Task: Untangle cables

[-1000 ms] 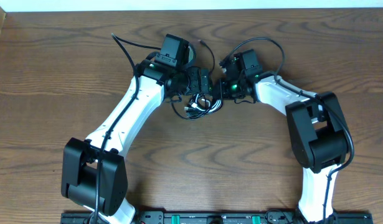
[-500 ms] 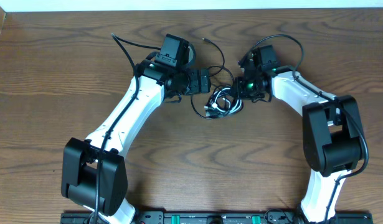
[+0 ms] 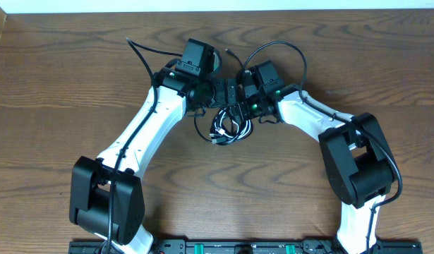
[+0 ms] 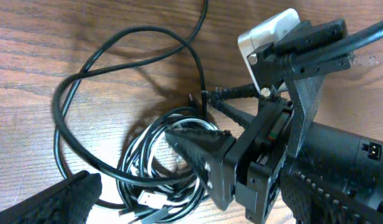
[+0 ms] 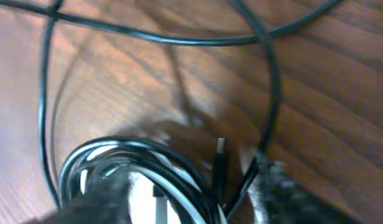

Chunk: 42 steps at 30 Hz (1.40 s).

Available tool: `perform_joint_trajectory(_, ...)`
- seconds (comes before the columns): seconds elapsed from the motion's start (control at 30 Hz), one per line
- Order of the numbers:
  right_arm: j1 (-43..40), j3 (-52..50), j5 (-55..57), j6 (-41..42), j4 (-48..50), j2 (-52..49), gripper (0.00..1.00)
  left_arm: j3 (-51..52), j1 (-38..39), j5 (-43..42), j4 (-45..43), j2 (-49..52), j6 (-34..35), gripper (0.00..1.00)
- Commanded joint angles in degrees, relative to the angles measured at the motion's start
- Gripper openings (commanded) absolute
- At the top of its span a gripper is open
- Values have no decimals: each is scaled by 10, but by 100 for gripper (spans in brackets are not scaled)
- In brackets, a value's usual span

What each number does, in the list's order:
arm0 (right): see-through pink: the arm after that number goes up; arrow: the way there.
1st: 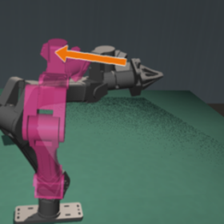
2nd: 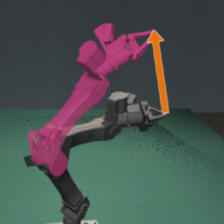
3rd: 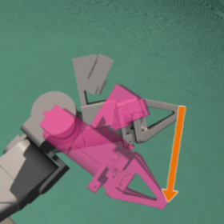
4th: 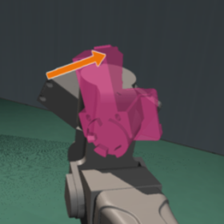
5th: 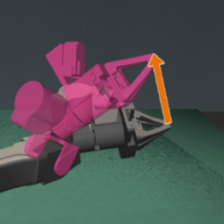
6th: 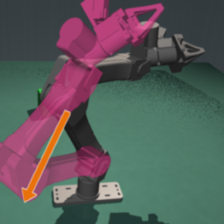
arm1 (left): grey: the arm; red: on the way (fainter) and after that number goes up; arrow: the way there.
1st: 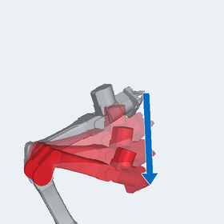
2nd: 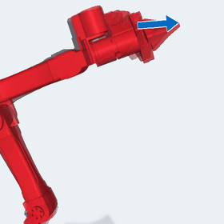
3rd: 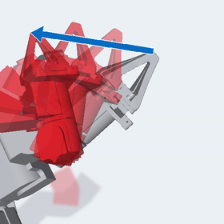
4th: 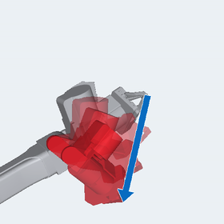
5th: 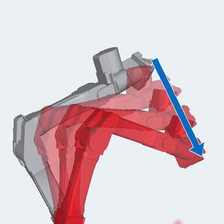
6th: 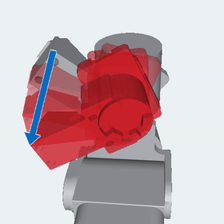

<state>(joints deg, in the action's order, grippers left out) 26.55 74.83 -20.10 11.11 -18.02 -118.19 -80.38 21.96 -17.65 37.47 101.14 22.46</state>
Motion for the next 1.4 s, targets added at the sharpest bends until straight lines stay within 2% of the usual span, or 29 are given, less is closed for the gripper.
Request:
perform_joint_trajectory(0.0, -2, -6, 16, 28, 5, -12, 44, -12, -1, 8, 2, -13, -4, 98)
perform_joint_trajectory(0.13, -3, -6, 18, 31, 5, -12, 4, -12, -1, 8, 2, -13, -4, 98)
perform_joint_trajectory(0.17, -3, -6, 20, 31, 5, -12, 1, -12, -1, 8, 2, -13, -4, 98)
perform_joint_trajectory(0.5, -65, -6, -1, 37, -28, -12, 1, -12, -1, 8, 2, -13, -4, 98)
perform_joint_trajectory(0.73, -135, -6, -75, 16, -66, -12, 2, -12, -1, 8, 2, -13, -3, 98)
perform_joint_trajectory(0.77, -143, -6, -87, 16, -70, -10, 4, -12, -1, 8, 2, -13, -3, 98)
perform_joint_trajectory(0.83, -167, -6, -129, 14, -81, -2, 13, -12, -1, 8, 2, -13, -4, 98)
perform_joint_trajectory(0.97, -207, -6, -223, -31, -106, 32, 36, -12, -1, 8, 2, -13, -4, 98)
perform_joint_trajectory(1.03, -223, -6, -231, -35, -118, 52, 40, -12, -1, 8, 2, -13, -4, 98)
perform_joint_trajectory(1.07, -232, -6, -226, -35, -123, 63, 47, -12, -1, 8, 2, -13, -4, 98)
perform_joint_trajectory(1.1, -239, -6, -220, -35, -127, 69, 64, -12, -1, 8, 2, -13, -4, 98)
perform_joint_trajectory(1.13, -248, -6, -203, -35, -131, 73, 93, -12, -1, 8, 2, -13, -4, 98)
perform_joint_trajectory(1.17, -251, -6, -195, -35, -133, 73, 99, -12, -1, 8, 2, -13, -4, 98)
perform_joint_trajectory(1.37, -253, -6, -40, -35, -137, 73, 99, -12, -1, 8, 2, -13, -4, 98)
